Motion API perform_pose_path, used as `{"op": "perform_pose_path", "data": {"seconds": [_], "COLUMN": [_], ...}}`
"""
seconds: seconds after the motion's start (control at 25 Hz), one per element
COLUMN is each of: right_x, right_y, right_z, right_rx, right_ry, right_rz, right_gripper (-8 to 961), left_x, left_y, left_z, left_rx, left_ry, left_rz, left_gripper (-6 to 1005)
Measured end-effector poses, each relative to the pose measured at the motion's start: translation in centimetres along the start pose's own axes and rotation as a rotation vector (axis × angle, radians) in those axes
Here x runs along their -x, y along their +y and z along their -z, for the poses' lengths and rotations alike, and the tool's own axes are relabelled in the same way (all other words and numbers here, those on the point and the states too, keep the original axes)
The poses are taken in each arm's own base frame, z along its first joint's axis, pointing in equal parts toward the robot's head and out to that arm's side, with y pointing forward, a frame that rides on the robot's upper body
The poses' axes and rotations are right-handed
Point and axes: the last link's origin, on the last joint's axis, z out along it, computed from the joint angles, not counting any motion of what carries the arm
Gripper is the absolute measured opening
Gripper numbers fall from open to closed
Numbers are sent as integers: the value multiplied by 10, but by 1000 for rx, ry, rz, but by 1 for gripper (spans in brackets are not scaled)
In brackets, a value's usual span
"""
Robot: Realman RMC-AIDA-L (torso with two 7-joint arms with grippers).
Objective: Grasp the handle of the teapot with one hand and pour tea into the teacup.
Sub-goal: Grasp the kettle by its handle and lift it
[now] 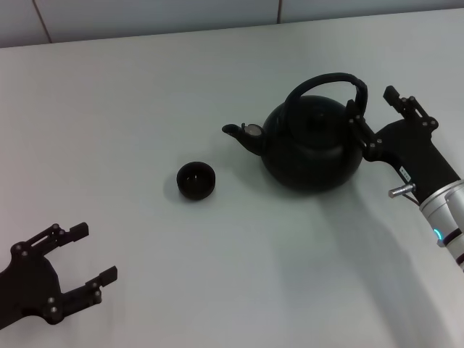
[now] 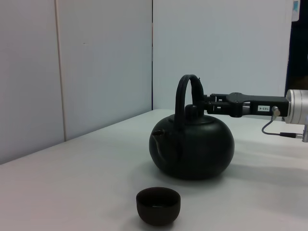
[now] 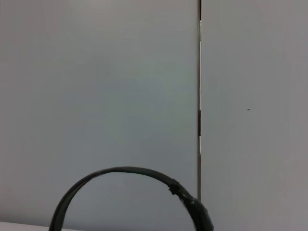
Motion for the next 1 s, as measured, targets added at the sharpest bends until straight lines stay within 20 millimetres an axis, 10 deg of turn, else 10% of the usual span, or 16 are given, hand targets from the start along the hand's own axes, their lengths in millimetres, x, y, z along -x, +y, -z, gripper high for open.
{"op": "perform_pose_path", "data": {"seconds": [0.28,0.64,1.0], "right_x": [3,5,16], "right_y": [3,5,0], "right_z": [-6,-10,-12], "right_rx": [17,24,0], "right_ry": [-9,-16,-90], "right_rz": [3,2,-18], "right_gripper": [629,190,87], "left_x": [0,0,0], "left_y": [0,1,1], "left_z": [-1,0,-2], "left_rx": [-2,-9,-7], "left_ry": [4,10,13], "left_rz": [2,7,8], "left_gripper": [801,802,802]}}
